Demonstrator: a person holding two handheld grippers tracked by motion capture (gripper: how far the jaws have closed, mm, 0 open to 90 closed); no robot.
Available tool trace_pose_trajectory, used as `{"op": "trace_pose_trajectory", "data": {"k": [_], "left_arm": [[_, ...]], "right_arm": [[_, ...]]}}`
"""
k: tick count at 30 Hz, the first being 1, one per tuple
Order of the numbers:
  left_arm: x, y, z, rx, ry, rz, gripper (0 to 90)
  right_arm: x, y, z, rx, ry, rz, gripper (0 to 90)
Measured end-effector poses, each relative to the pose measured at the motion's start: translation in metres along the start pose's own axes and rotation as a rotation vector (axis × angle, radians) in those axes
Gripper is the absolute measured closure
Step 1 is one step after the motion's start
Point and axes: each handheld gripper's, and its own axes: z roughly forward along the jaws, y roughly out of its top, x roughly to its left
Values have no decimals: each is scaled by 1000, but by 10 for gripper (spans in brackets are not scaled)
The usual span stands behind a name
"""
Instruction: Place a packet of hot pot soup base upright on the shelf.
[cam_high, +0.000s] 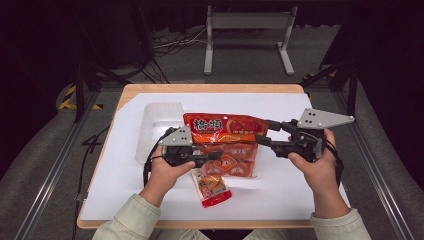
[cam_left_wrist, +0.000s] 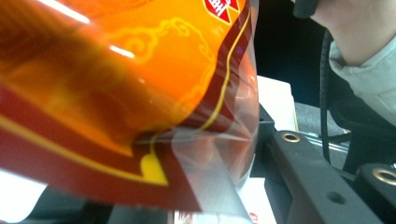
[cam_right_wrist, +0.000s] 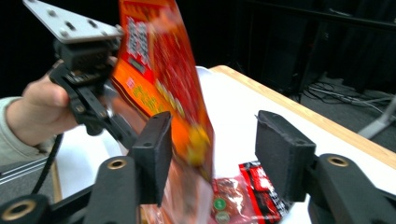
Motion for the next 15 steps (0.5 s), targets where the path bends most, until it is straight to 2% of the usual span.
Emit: {"op": "trace_pose_trajectory", "data": {"k": [3,6,9,15], "left_arm": [[1,1,-5,-1,23,5,707],[1,3,-10,4,32,-5,707],[0,4,-17,-5,49,2,707],[-1,6,-22,-21,46,-4,707]], "right_arm": [[-6,-6,-3,16,-27,4,446],[-11,-8,-5,45,-80,-9,437],[-17,-12,-6,55,-98,16,436],[-26,-18,-6,69,-123,37,435]]}}
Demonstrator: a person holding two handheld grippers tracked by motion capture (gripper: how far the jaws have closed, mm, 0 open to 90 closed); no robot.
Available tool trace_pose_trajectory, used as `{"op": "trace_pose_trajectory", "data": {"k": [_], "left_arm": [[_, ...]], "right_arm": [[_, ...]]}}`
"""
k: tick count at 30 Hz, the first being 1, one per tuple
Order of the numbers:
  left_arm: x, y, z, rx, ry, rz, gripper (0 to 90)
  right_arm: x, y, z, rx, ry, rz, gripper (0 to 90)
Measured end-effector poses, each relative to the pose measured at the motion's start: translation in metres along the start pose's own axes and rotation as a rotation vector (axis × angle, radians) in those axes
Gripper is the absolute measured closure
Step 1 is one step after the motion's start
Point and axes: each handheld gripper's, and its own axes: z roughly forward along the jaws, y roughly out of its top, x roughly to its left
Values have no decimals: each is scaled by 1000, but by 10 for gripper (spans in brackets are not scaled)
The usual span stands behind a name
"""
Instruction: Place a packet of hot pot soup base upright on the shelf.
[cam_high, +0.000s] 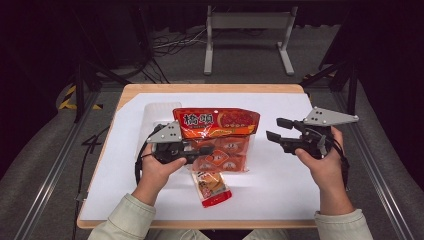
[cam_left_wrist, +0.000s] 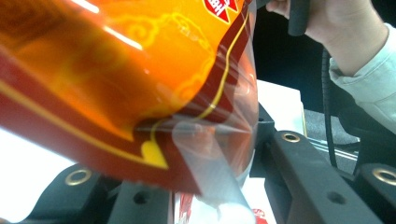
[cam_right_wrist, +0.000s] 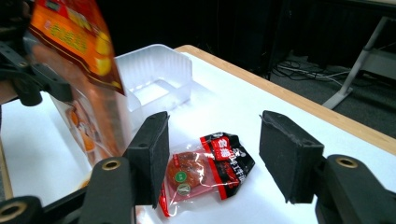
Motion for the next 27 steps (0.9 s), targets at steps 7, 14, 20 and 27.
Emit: {"op": "trace_pose_trajectory", "data": {"k": [7,14,20,27], "left_arm": [[-3,14,-13,-32,3,21,707],[6,35,-21,-14,44,47,707],[16,47,-22,-9,68,42,707],[28,57,-24,2,116,47,708]], "right_arm": [[-12,-8,4,14,-14,33,437],[-16,-11,8,25,-15,51,446],[-21,-16,9,31,-17,61,445],[-29,-24,11,49,-29,87,446]]}}
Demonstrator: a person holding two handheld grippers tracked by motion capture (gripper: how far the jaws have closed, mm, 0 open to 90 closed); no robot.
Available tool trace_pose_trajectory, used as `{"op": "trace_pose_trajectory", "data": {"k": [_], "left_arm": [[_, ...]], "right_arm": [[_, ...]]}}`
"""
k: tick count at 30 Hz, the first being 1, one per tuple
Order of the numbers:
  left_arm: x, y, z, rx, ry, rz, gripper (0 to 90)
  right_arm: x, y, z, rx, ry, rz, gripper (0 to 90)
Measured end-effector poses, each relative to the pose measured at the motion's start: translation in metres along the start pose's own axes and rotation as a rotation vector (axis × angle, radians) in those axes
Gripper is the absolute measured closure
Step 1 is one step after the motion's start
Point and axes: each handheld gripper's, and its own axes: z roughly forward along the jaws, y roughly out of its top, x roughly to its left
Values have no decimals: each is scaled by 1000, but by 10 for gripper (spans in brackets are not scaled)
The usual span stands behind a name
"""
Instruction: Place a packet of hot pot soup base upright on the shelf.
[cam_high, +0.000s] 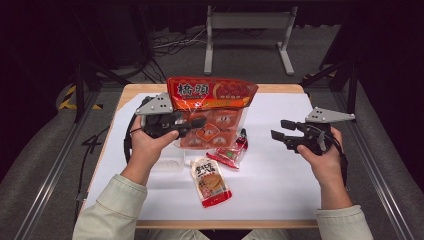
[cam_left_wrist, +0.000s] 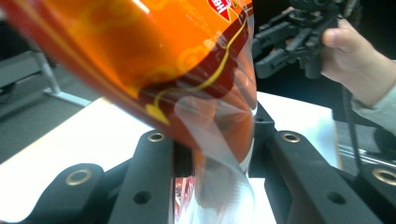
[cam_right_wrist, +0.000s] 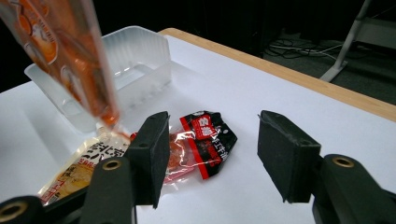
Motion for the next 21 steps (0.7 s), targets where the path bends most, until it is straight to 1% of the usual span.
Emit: {"op": "trace_pose_trajectory", "data": {"k": [2,3,4,8,10,12,14,16,17,18,21], "left_arm": [[6,2,0,1,13,0,708],[6,2,0,1,13,0,708],[9,3,0,3,24,-1,708],[21,2,0,7,42,-16,708],[25,1,1,14,59,-26,708],[28,-1,3,17,78,-41,708],[30,-2,3,18,79,-39,708],[34,-3,3,5,89,-60,708],[34,-3,3,5,89,-60,708],[37,-4,3,3,97,-71,708],[40,-5,2,0,109,-77,708]], "right_arm": [[-1,-1,1,5,-1,5,446],[-1,-1,1,5,-1,5,446],[-2,-1,1,5,-1,8,446],[-3,-2,1,6,-3,9,447],[-4,-3,1,8,-2,12,452],[-5,-4,0,14,-4,14,454],[-5,-4,0,15,-6,15,454],[-8,-7,-2,17,-13,26,455],[-8,-7,-2,17,-13,26,455],[-9,-8,-2,15,-17,29,455],[-10,-8,-2,14,-17,33,455]]}}
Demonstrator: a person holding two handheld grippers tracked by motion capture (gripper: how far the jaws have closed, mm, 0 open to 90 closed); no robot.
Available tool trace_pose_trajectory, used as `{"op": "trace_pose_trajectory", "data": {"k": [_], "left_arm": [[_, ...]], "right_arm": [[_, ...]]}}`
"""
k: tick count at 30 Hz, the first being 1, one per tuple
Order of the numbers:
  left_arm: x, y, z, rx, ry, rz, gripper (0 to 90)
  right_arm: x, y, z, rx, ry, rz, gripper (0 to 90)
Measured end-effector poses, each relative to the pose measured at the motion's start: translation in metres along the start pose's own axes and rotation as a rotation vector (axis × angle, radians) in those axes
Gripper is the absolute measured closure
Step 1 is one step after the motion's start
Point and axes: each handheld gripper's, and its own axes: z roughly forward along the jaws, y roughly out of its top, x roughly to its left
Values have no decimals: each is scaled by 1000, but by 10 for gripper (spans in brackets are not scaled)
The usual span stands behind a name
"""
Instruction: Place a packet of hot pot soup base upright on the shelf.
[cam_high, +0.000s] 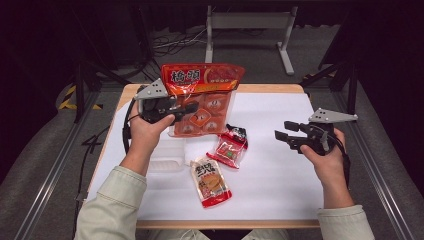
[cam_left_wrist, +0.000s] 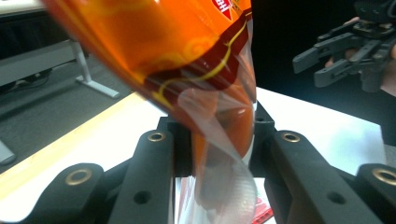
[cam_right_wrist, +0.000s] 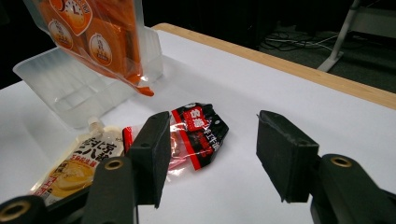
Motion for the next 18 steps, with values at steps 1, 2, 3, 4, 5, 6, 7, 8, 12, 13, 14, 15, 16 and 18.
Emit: {"op": "trace_pose_trajectory", "data": {"k": [1,2,3,4,5,6,7,8,12,13,14,15,16,18], "left_arm": [[2,-1,0,-1,1,1,708],[5,-1,-1,-3,3,7,707],[7,-3,-1,-10,9,0,708],[9,-4,-2,-15,17,8,708],[11,-5,-2,-21,31,14,707],[13,-6,-3,-25,44,15,708],[16,-8,-4,-25,54,15,708],[19,-8,-6,-21,58,10,707],[25,-12,-11,-25,82,-2,707],[27,-13,-12,-24,84,-8,708],[29,-14,-13,-25,88,-6,707],[30,-15,-15,-26,92,-11,707],[31,-15,-16,-25,95,-15,707],[34,-17,-19,-24,103,-21,707]], "right_arm": [[0,0,0,1,0,-1,455],[0,0,0,2,2,-2,455],[0,-1,1,5,0,-2,455],[0,-1,1,5,0,-2,455],[0,-1,2,7,0,-2,455],[0,-1,2,8,-1,0,455],[-1,-1,2,9,-1,0,455],[-1,-2,3,13,-4,1,455],[-4,-3,5,17,-14,3,442],[-4,-4,6,16,-16,5,437],[-6,-5,7,13,-28,6,430],[-8,-6,8,16,-38,1,428],[-8,-6,8,16,-38,1,428],[-10,-8,10,14,-52,-3,424]]}}
